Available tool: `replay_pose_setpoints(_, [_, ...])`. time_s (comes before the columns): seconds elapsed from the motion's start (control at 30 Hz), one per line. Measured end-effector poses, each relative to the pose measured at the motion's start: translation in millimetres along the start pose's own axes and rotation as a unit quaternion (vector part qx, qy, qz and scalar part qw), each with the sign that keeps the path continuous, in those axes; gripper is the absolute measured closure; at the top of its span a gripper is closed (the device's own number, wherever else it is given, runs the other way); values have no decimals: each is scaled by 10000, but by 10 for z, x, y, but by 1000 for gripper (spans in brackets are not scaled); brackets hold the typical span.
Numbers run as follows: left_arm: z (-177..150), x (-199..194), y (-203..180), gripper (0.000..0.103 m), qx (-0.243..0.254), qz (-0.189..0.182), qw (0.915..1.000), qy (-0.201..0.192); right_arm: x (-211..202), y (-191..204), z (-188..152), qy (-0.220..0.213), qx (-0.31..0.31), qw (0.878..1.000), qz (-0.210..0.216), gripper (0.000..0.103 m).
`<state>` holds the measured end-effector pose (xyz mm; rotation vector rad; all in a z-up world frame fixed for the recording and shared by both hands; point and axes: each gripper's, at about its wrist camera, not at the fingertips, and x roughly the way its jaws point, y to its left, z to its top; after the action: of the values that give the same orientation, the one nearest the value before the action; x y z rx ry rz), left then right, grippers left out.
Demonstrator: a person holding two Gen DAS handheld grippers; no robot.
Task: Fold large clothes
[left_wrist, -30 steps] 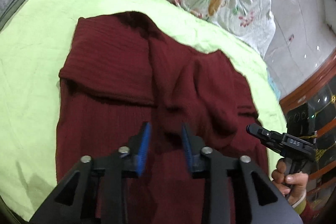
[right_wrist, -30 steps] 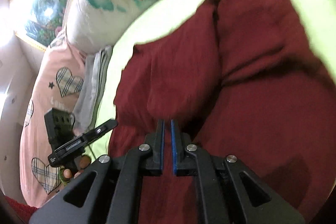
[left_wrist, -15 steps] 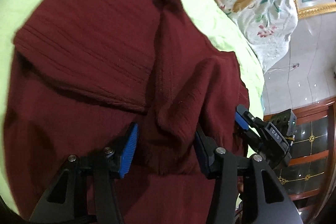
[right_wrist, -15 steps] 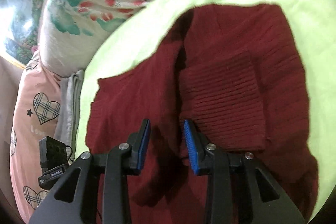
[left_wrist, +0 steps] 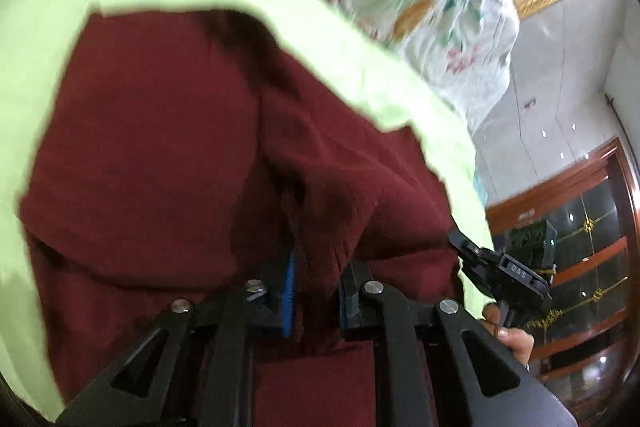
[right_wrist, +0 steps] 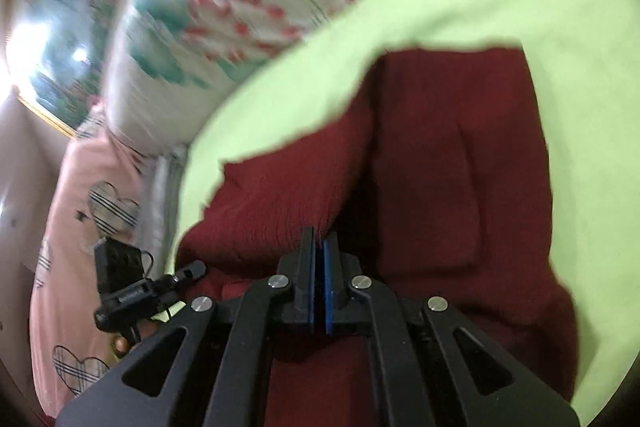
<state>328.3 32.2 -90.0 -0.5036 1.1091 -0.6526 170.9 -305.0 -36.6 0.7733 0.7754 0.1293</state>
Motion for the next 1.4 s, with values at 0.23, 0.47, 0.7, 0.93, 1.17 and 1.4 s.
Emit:
replay_pose_setpoints(0.23, [-174,52,120,73,-288,-389,9988,-73,105,-120,-157,163,263,9995,89,75])
replay_pose_setpoints(0.47, [-230,165,-234,81,84,-669,9977,-110,-23,-4,-106,22,-101,9999,-70,100])
replay_pose_setpoints(0.7, [-262,160,-124,88,263,517,9983,109,57,-115,-182,422,-71,9982,-415,96])
replay_pose_setpoints(0.93, [-266,30,-124,84,211,646,9976,109,-107,-47,-285,261,8,9988,-419,93])
replay_pose_setpoints(1.17, [-366,6,-368,79,134,551,9984,-84,-345,94,-363,2,-80,9997,-240,90])
replay_pose_setpoints(1.4, [-397,123,-541,75,173,560,9983,30,-9,466,-609,406,-523,9978,-44,88])
